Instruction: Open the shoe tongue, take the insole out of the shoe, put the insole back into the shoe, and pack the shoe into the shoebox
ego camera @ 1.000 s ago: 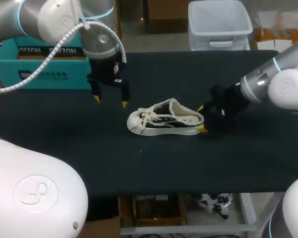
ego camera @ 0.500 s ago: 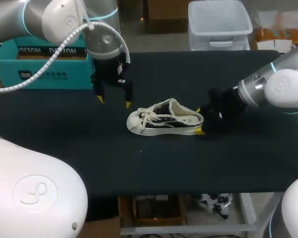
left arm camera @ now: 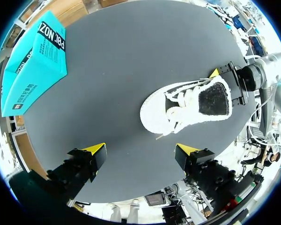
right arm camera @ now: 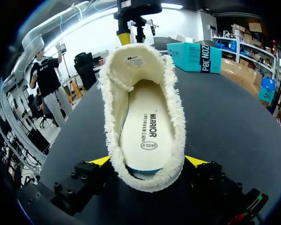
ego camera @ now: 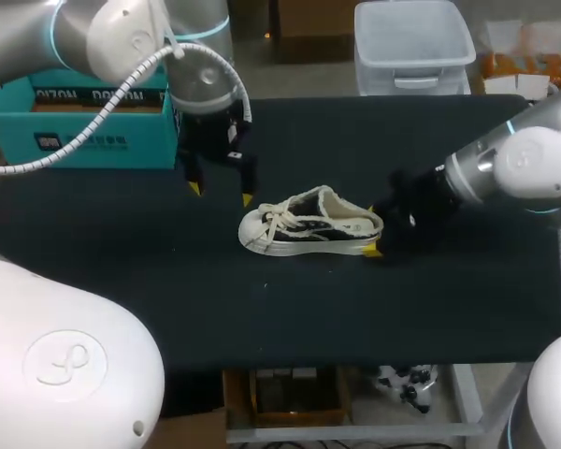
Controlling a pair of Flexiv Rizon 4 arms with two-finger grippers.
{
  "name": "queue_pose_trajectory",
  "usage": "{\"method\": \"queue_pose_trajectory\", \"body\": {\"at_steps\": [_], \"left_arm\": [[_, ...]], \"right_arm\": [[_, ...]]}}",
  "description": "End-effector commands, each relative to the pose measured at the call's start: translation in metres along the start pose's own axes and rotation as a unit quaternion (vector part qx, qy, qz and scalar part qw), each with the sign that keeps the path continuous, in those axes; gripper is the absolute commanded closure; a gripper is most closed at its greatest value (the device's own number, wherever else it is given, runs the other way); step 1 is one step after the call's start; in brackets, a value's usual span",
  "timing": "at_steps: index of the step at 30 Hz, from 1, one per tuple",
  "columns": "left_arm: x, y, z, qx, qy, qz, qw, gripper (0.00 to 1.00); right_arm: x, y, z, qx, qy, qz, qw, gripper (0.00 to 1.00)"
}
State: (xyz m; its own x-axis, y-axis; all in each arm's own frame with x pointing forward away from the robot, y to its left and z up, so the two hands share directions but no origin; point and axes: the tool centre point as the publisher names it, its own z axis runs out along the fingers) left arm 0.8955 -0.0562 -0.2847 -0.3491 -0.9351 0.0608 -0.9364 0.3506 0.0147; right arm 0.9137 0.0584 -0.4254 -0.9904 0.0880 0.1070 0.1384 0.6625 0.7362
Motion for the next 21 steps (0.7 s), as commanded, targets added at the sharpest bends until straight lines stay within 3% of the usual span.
{"method": "queue_pose_trajectory", "body": {"at_steps": [1,21], "left_arm": [[0.0018,-0.0013,0.0009,-0.002,-0.001,0.001,1.000,0.00],[0.0056,-0.0030,0.0050,-0.002,0.002,-0.001,1.000,0.00]], "right_arm": [[-0.0040,-0.0045,0.0108,-0.009,0.004,-0.001,1.000,0.00],[0.0014,0.0011,0.0178,-0.021,0.004,-0.009,1.000,0.00]]}}
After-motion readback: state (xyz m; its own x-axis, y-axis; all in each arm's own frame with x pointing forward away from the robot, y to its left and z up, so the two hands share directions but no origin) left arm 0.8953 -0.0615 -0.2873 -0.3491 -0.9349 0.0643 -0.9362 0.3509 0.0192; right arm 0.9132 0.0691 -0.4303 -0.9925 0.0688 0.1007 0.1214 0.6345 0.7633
